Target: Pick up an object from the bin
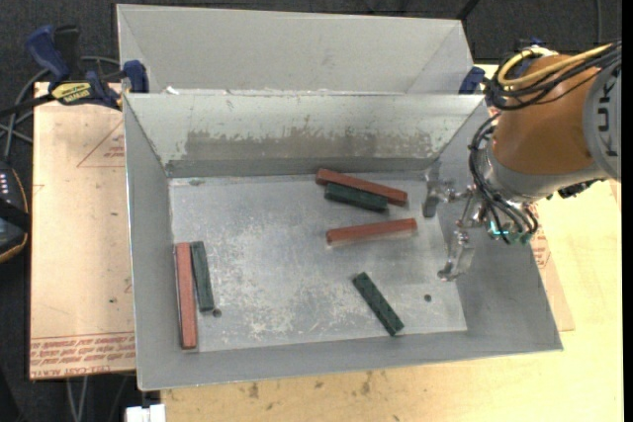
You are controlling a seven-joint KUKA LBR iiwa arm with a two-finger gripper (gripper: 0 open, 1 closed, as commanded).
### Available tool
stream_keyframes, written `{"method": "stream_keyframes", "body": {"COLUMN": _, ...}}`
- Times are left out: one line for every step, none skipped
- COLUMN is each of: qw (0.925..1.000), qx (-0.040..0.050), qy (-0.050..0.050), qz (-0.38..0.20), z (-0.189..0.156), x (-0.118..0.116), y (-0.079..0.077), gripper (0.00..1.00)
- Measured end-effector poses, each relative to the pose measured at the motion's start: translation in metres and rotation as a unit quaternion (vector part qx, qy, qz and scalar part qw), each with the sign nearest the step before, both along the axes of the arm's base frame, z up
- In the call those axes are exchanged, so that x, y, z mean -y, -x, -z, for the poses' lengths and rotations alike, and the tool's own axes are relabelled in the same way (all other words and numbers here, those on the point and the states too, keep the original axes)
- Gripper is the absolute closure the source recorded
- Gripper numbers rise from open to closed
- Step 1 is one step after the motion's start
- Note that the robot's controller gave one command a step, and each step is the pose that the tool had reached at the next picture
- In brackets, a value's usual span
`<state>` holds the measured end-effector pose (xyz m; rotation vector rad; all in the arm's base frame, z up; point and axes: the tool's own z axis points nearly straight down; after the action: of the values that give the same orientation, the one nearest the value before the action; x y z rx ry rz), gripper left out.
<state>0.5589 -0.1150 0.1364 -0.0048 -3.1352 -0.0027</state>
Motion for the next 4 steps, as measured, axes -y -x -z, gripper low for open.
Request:
{"method": "stream_keyframes", "body": {"qw": 1.0000, "qx": 0.0035, "qy": 0.001, "qz": -0.002, "z": -0.004, "x": -0.001, "y": -0.002, "gripper": 1.00}}
{"method": "stream_keyframes", "body": {"qw": 1.0000, "qx": 0.0035, "qy": 0.001, "qz": -0.002, "z": -0.004, "x": -0.001, "y": -0.002, "gripper": 0.00}}
{"method": "stream_keyframes", "body": {"qw": 0.9993, "qx": 0.0058, "qy": -0.001, "qz": 0.036, "z": 0.069, "x": -0.058, "y": -0.050, "gripper": 0.00}}
{"method": "stream_keyframes", "body": {"qw": 0.9891, "qx": 0.0059, "qy": -0.001, "qz": 0.147, "z": 0.065, "x": -0.139, "y": -0.049, "gripper": 0.00}}
